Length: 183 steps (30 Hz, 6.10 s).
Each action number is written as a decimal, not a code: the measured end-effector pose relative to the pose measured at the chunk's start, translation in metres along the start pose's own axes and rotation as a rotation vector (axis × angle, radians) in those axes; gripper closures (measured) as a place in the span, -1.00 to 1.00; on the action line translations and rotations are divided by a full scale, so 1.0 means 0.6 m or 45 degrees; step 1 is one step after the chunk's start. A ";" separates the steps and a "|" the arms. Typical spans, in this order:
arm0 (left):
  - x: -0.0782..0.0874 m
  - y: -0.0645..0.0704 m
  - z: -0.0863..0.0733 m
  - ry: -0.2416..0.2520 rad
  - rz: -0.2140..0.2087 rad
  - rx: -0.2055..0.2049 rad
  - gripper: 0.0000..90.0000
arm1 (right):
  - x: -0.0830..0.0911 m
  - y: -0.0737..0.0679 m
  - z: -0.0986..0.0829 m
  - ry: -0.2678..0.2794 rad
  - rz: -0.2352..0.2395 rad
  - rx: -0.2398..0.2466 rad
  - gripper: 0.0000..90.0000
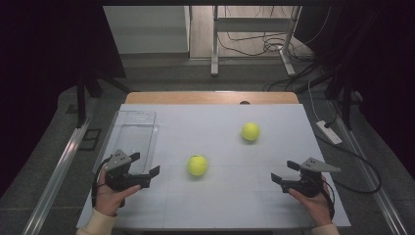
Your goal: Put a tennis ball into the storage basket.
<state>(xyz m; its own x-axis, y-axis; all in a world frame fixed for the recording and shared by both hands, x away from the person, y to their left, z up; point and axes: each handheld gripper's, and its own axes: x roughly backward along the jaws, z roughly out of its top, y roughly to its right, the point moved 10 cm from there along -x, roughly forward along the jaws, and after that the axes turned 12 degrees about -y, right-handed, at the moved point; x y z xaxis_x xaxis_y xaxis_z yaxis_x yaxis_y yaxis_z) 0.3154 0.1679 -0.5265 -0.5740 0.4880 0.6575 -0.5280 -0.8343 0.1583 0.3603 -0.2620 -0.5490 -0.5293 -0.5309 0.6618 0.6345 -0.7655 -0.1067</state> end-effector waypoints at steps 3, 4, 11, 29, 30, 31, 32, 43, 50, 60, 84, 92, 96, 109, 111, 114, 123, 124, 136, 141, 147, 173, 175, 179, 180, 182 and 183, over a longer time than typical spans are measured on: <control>0.001 0.004 0.000 -0.004 -0.005 -0.010 -0.80 | -0.002 0.002 0.003 0.010 0.003 -0.016 -0.69; 0.002 0.003 0.001 0.000 -0.005 -0.006 -0.80 | -0.003 0.003 0.004 0.013 0.004 -0.020 -0.70; 0.001 0.004 0.012 0.001 -0.007 -0.007 -0.80 | -0.004 0.000 0.003 0.005 0.005 -0.015 -0.70; -0.011 0.024 0.035 -0.018 -0.029 -0.045 -0.80 | -0.007 -0.001 0.001 -0.001 0.000 -0.017 -0.70; -0.011 0.024 0.035 -0.018 -0.029 -0.045 -0.80 | -0.007 -0.001 0.001 -0.001 0.000 -0.017 -0.70; -0.011 0.026 0.037 -0.018 -0.033 -0.047 -0.80 | -0.008 -0.001 0.002 0.000 -0.001 -0.020 -0.70; -0.011 0.027 0.038 -0.017 -0.033 -0.050 -0.80 | -0.008 0.000 0.002 -0.001 -0.003 -0.017 -0.70; -0.021 0.046 0.060 -0.031 -0.065 -0.081 -0.81 | -0.009 0.001 0.003 0.002 -0.010 -0.015 -0.69; -0.026 0.052 0.070 -0.025 -0.063 -0.105 -0.80 | -0.007 0.003 0.005 0.010 -0.019 -0.023 -0.69; -0.031 0.065 0.078 -0.039 -0.089 -0.132 -0.80 | -0.008 0.003 0.005 0.006 -0.025 -0.024 -0.69; -0.075 0.104 0.096 -0.117 -0.153 -0.193 -0.83 | -0.012 0.003 0.004 -0.005 -0.027 -0.022 -0.69; -0.094 0.116 0.102 -0.166 -0.163 -0.214 -0.85 | -0.012 0.003 0.003 -0.006 -0.024 -0.022 -0.69; -0.104 0.122 0.105 -0.190 -0.152 -0.233 -0.86 | -0.012 0.003 0.003 -0.010 -0.026 -0.020 -0.69; -0.145 0.135 0.107 -0.298 -0.144 -0.255 -0.90 | -0.012 0.003 0.002 -0.010 -0.030 -0.021 -0.69; -0.150 0.137 0.107 -0.308 -0.147 -0.254 -0.90 | -0.012 0.003 0.002 -0.012 -0.029 -0.021 -0.69; -0.155 0.137 0.104 -0.326 -0.143 -0.256 -0.90 | -0.012 0.003 0.002 -0.012 -0.030 -0.021 -0.69; -0.171 0.131 0.091 -0.383 -0.135 -0.249 -0.91 | -0.013 0.003 0.001 -0.020 -0.032 -0.016 -0.69; -0.173 0.129 0.089 -0.389 -0.131 -0.251 -0.91 | -0.013 0.003 0.001 -0.021 -0.033 -0.017 -0.69; -0.210 0.128 0.061 -0.503 -0.080 -0.284 -0.92 | -0.015 0.005 -0.001 -0.027 -0.036 -0.024 -0.69; -0.222 0.127 0.051 -0.540 -0.081 -0.293 -0.93 | -0.015 0.004 -0.001 -0.030 -0.041 -0.019 -0.69; -0.230 0.126 0.046 -0.551 -0.097 -0.277 -0.93 | -0.015 0.005 -0.001 -0.028 -0.039 -0.020 -0.69; -0.227 0.121 0.046 -0.514 -0.067 -0.296 -0.40 | -0.014 0.008 0.000 -0.026 -0.046 -0.023 -0.69; -0.221 0.119 0.051 -0.490 -0.067 -0.293 -0.40 | -0.013 0.008 0.000 -0.024 -0.046 -0.024 -0.69; -0.213 0.118 0.058 -0.456 -0.074 -0.283 -0.40 | -0.013 0.007 -0.001 -0.025 -0.046 -0.023 -0.69; -0.210 0.117 0.060 -0.445 -0.075 -0.278 -0.40 | -0.013 0.007 -0.001 -0.026 -0.047 -0.023 -0.69; -0.206 0.117 0.064 -0.426 -0.076 -0.273 -0.40 | -0.014 0.007 -0.001 -0.027 -0.047 -0.021 -0.69; -0.204 0.116 0.065 -0.419 -0.077 -0.276 -0.40 | -0.013 0.007 -0.001 -0.026 -0.048 -0.022 -0.69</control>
<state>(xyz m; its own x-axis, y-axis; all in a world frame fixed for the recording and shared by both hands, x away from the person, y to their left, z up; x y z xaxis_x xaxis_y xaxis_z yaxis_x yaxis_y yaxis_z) 0.3735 0.0399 -0.5671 -0.3252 0.3970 0.8583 -0.6948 -0.7160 0.0680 0.3671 -0.2613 -0.5551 -0.5408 -0.4945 0.6805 0.6048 -0.7908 -0.0940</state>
